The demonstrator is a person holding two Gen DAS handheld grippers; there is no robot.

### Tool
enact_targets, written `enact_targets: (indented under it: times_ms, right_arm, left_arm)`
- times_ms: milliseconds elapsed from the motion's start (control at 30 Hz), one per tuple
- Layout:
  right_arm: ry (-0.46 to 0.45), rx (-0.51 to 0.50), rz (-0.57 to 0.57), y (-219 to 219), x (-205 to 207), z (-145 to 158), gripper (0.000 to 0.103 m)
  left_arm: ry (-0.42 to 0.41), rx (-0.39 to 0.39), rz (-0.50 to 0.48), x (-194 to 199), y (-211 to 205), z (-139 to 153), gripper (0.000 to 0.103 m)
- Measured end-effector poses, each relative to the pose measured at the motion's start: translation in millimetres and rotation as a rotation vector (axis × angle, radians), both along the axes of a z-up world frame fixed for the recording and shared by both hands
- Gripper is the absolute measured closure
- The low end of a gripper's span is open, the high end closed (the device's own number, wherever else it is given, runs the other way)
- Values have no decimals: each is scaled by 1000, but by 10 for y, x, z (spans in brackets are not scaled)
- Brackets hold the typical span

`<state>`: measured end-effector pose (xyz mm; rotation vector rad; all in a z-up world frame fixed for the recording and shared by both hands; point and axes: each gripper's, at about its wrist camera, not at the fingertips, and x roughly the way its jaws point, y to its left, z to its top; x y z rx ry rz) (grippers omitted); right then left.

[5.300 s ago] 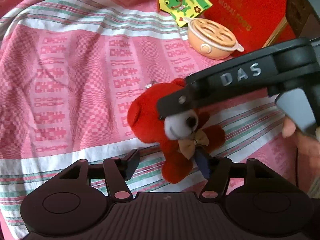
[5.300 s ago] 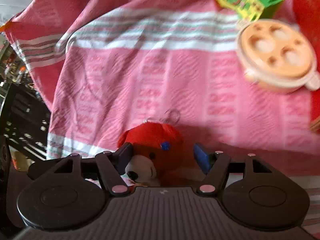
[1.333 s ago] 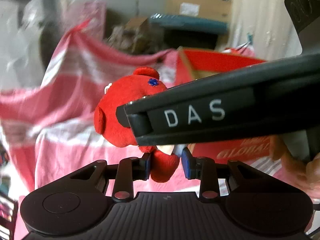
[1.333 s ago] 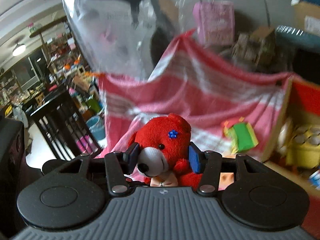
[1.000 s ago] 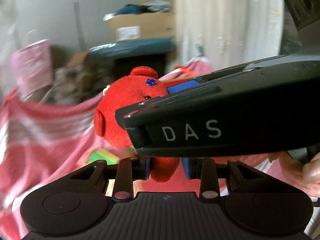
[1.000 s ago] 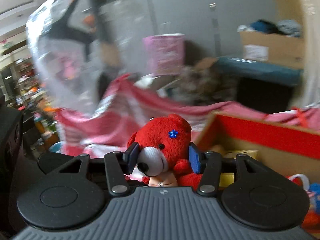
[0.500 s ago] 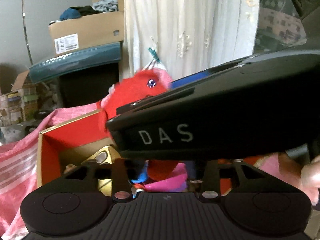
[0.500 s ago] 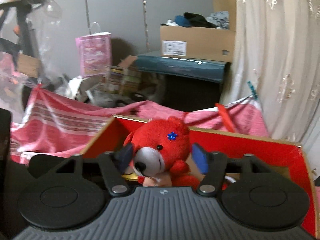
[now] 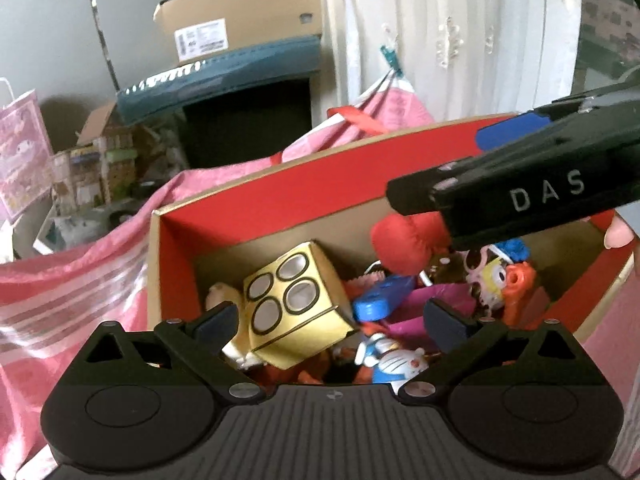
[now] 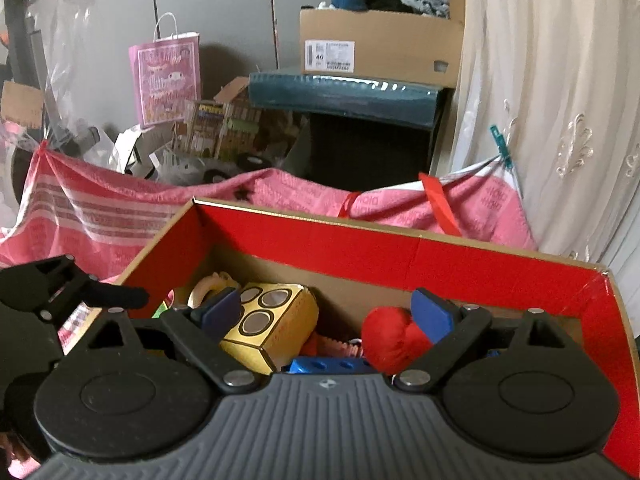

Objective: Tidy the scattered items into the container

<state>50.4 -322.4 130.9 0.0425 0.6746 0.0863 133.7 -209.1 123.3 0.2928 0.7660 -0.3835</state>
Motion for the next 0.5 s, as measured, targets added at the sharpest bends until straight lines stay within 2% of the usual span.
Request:
enact_targets:
  times_ms: [200, 367, 500]
  right_arm:
    - [51, 4, 39, 18, 16, -122, 8]
    - [128, 30, 106, -24, 24, -271, 8]
    - [173, 1, 170, -21, 14, -366, 7]
  left_arm:
    - [19, 35, 32, -2, 25, -70, 0]
    - [33, 88, 88, -27, -49, -169, 0]
    - [37, 121, 121, -48, -59, -210, 0]
